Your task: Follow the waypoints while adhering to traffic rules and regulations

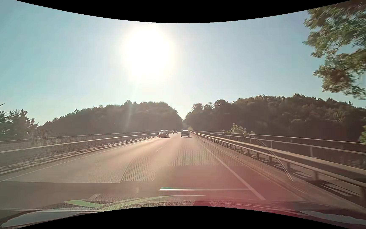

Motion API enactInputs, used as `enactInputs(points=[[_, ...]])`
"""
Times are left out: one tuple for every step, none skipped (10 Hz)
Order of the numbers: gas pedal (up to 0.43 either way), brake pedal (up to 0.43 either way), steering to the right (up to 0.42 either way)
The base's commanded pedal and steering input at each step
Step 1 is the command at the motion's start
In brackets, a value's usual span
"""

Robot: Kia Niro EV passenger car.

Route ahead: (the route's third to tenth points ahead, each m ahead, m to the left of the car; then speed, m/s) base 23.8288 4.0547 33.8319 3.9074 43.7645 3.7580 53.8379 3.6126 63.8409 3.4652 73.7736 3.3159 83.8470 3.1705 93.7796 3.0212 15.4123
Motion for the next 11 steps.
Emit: enactInputs(points=[[0.177, 0.0, 0.0], [0.177, 0.0, 0.0], [0.177, 0.0, 0.0], [0.177, 0.0, 0.0], [0.177, 0.0, 0.0], [0.177, 0.0, 0.0], [0.177, 0.0, 0.0], [0.177, 0.0, -0.001], [0.177, 0.0, 0.0], [0.177, 0.0, -0.001], [0.177, 0.0, 0.0]])
